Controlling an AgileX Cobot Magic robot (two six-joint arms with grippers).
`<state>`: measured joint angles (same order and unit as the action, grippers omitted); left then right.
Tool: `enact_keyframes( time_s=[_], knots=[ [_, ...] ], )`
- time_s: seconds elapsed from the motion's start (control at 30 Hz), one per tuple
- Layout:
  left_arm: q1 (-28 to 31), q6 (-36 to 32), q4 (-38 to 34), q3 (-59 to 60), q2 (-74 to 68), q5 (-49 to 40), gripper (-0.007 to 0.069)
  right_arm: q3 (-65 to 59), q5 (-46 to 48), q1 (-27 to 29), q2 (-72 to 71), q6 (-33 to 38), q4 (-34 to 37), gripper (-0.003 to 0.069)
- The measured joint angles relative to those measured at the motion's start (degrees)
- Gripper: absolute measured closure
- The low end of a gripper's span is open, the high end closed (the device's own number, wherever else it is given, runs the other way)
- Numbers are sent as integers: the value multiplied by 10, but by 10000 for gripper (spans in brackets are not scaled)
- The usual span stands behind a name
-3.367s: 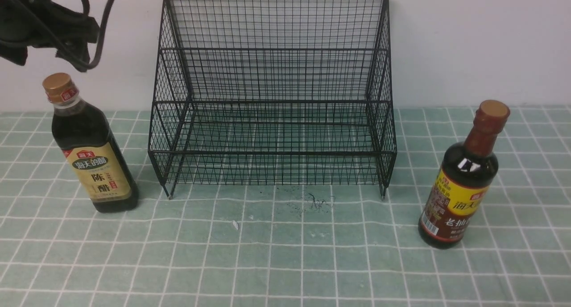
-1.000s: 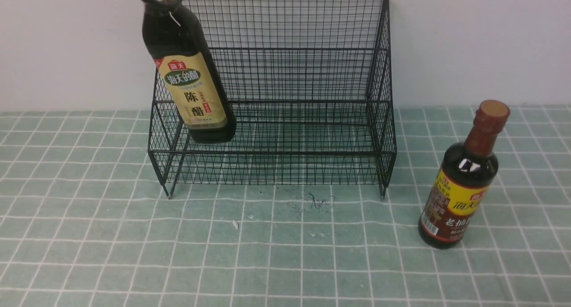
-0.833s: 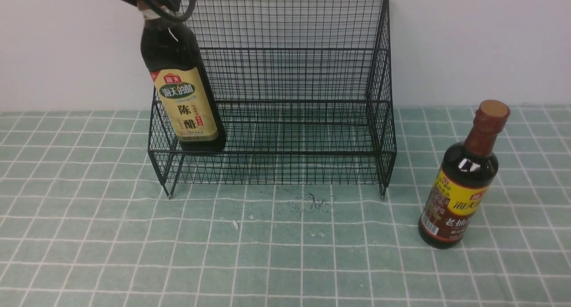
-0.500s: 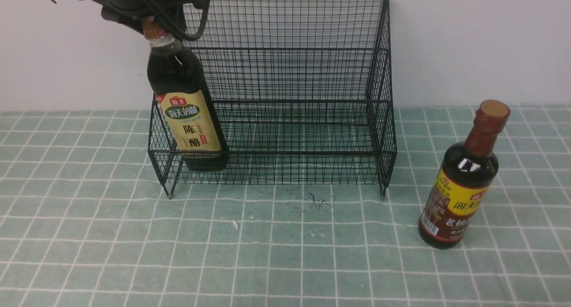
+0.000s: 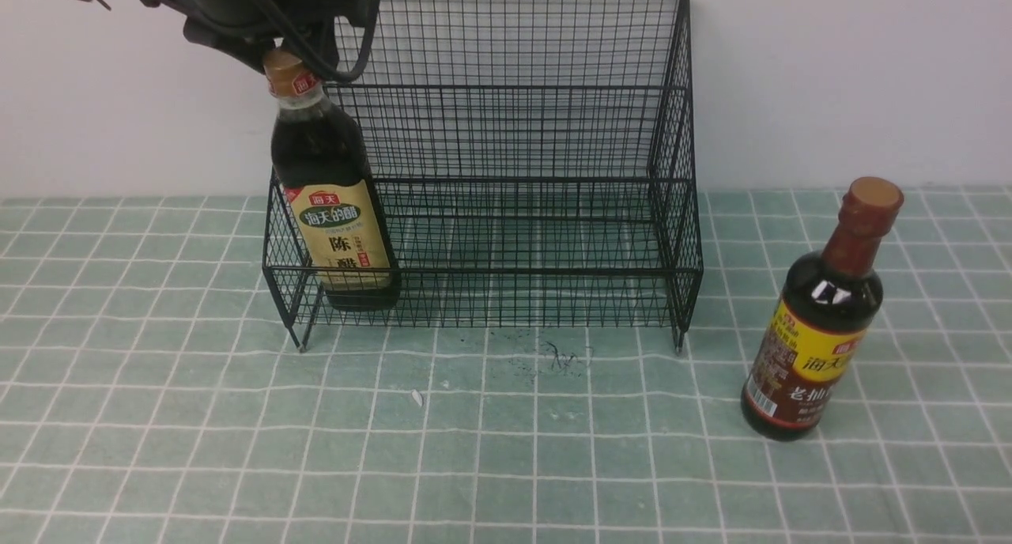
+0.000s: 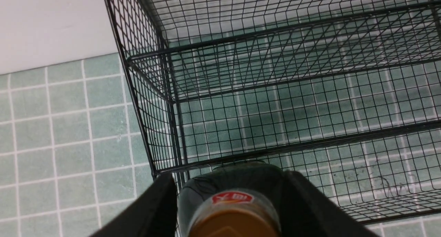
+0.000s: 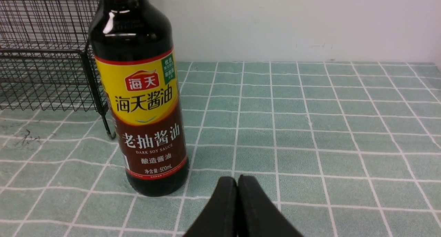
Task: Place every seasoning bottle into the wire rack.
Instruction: Use the left arm to put the condiment bottle back on the shelf, then use the right arm to grab the condiment bottle closest to it
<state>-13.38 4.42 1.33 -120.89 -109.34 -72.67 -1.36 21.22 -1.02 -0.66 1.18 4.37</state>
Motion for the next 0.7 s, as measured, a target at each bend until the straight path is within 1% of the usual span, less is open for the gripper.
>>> enact_keyframes(
  time_s=[0.23,0.43,0.5,0.53,0.63,0.67,0.7],
  knots=[
    [0,-4,0,0,32,0,260,0,0,0,0,0,0,676],
    [0,-7,2,-1,93,0,260,0,0,0,0,0,0,676],
    [0,-8,2,-2,122,-1,274,0,0,0,0,0,0,676],
    [0,-8,2,-2,131,-2,287,0,0,0,0,0,0,676],
    [0,-8,2,-3,186,-4,400,0,0,0,0,0,0,676],
    [0,-8,2,-3,189,-4,418,0,0,0,0,0,0,676],
    [0,-8,2,-1,214,-5,484,0,0,0,0,0,0,676]
  ],
)
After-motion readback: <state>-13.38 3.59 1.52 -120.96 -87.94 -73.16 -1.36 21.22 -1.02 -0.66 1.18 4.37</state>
